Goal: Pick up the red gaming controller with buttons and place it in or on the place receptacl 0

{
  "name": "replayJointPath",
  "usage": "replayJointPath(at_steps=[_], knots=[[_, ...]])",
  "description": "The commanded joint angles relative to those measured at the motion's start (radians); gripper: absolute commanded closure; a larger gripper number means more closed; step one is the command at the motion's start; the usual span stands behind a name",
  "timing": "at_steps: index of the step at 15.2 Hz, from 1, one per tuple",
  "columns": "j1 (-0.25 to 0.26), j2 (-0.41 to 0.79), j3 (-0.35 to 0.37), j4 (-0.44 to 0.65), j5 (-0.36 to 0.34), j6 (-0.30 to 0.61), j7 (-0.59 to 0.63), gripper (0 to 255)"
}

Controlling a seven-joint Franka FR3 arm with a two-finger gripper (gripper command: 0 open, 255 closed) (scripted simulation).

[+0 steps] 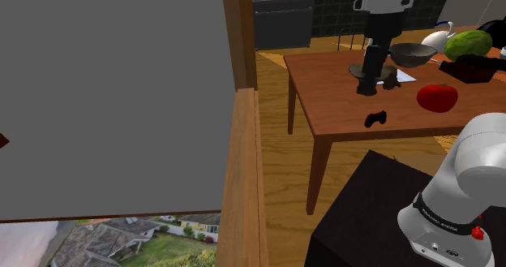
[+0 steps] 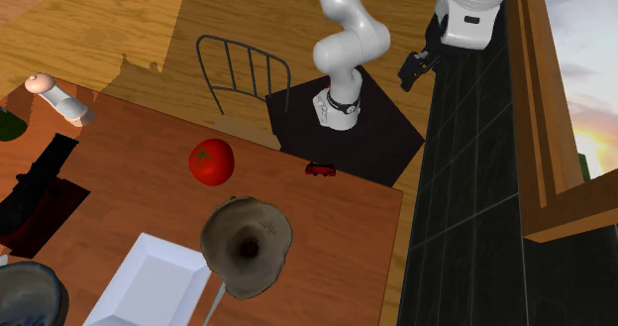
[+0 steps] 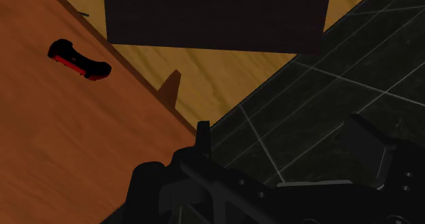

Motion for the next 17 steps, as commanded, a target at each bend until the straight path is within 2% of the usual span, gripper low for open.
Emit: replayJointPath(at_steps=[1, 9, 17], knots=[[0.000, 0.000, 0.000, 0.000, 0.000, 0.000, 0.000, 0], [-0.073, -0.039, -0.138, -0.206, -0.114, 0.209, -0.118, 0], [-0.158, 0.033, -0.304, -0.337, -0.232, 0.460, -0.239, 0]])
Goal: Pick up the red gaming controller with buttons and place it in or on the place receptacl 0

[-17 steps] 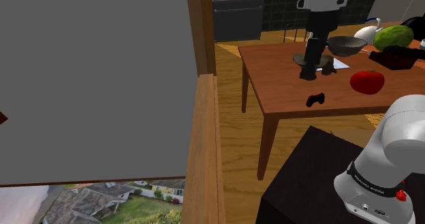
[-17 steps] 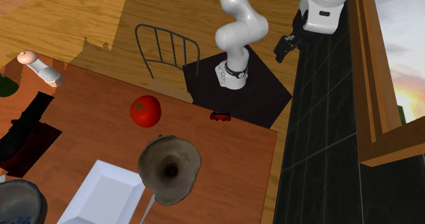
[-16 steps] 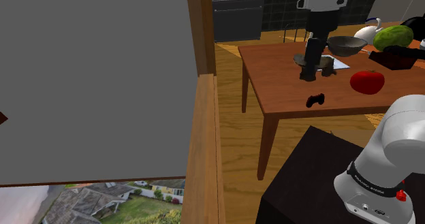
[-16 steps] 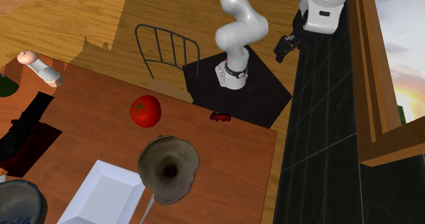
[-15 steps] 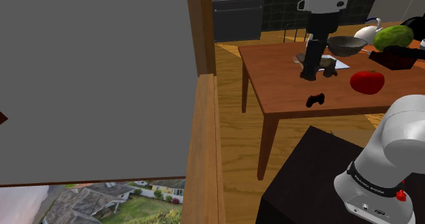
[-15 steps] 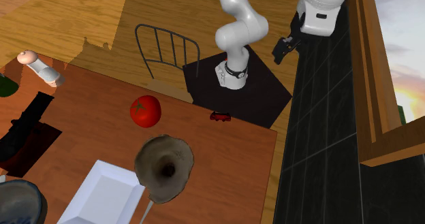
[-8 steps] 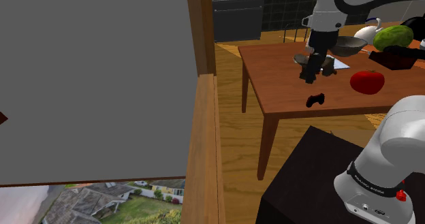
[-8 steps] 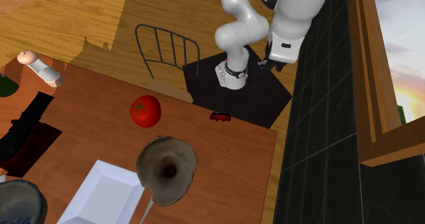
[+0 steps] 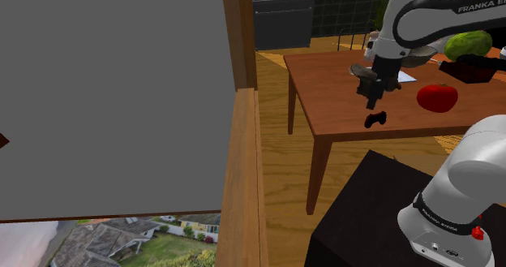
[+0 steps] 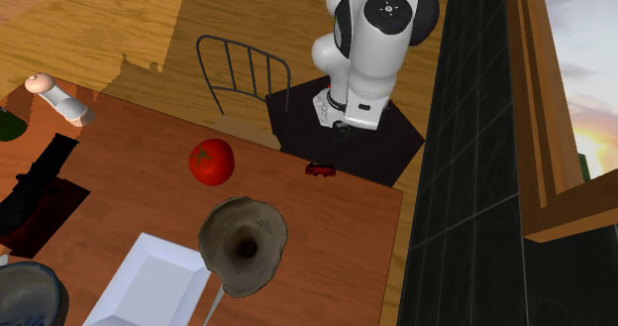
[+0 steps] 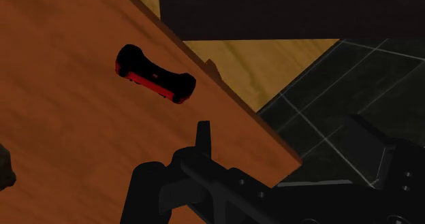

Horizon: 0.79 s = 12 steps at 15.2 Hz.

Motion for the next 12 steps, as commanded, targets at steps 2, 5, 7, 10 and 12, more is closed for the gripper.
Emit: replayJointPath(at_steps=[2, 5, 7, 10, 12], knots=[[-0.027, 0.053, -0.066, -0.030, -0.039, 0.105, -0.045, 0], [-0.048, 0.128, -0.139, -0.047, -0.071, 0.215, -0.094, 0], [-0.055, 0.188, -0.190, -0.050, -0.085, 0.291, -0.130, 0], [-0.055, 0.246, -0.233, -0.056, -0.090, 0.364, -0.158, 0], [-0.051, 0.268, -0.243, -0.070, -0.091, 0.400, -0.160, 0]])
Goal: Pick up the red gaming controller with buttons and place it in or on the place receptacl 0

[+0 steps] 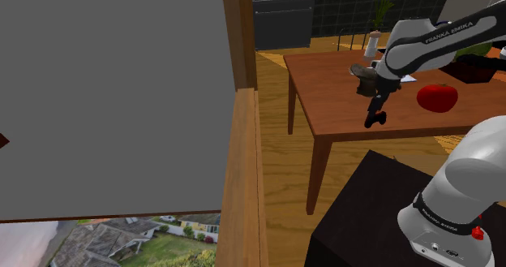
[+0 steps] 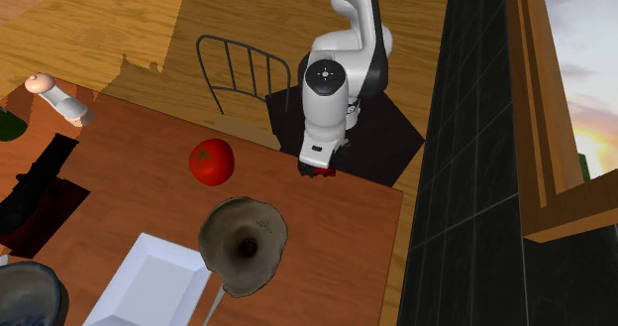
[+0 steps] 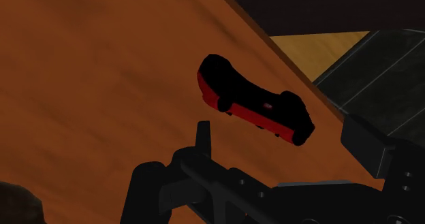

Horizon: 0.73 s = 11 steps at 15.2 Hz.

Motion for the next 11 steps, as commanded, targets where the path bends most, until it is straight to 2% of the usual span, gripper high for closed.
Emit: replayJointPath(at_steps=[1, 4, 11], knots=[[0.005, 0.027, -0.011, -0.011, 0.000, 0.039, -0.004, 0], [0.015, 0.072, -0.030, -0.033, 0.003, 0.106, -0.010, 0], [0.015, 0.072, -0.030, -0.033, 0.003, 0.106, -0.010, 0]])
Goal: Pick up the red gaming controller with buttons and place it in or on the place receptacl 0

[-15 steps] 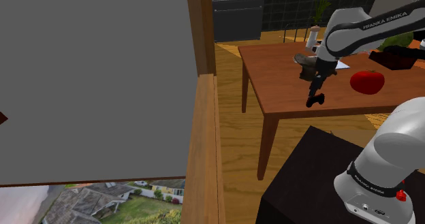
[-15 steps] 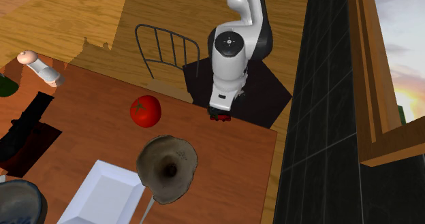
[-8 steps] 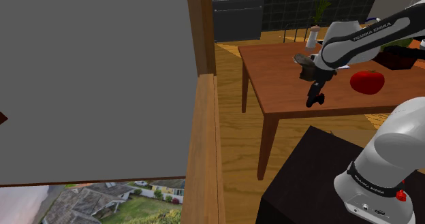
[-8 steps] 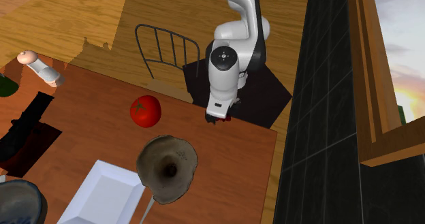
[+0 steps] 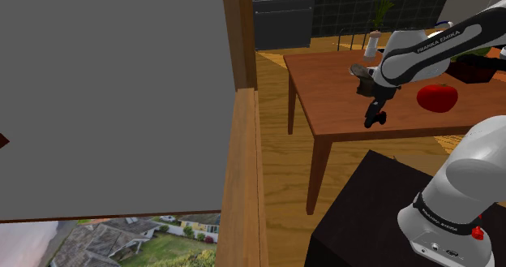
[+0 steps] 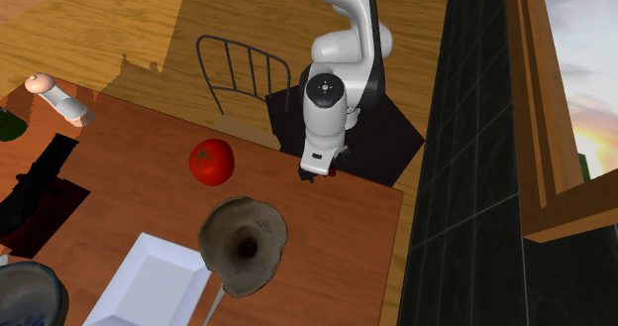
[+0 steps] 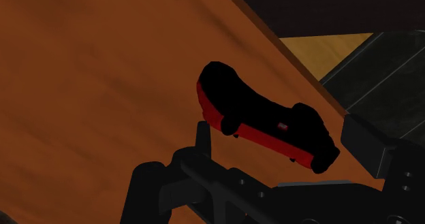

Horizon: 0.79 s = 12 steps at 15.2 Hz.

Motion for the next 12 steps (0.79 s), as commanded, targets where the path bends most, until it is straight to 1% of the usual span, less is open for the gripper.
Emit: replayJointPath(at_steps=[1, 2, 11, 12], knots=[[0.000, 0.000, 0.000, 0.000, 0.000, 0.000, 0.000, 0], [0.000, 0.000, 0.000, 0.000, 0.000, 0.000, 0.000, 255], [0.000, 0.000, 0.000, 0.000, 0.000, 0.000, 0.000, 255], [-0.003, -0.013, 0.006, 0.006, -0.001, -0.019, 0.003, 255]])
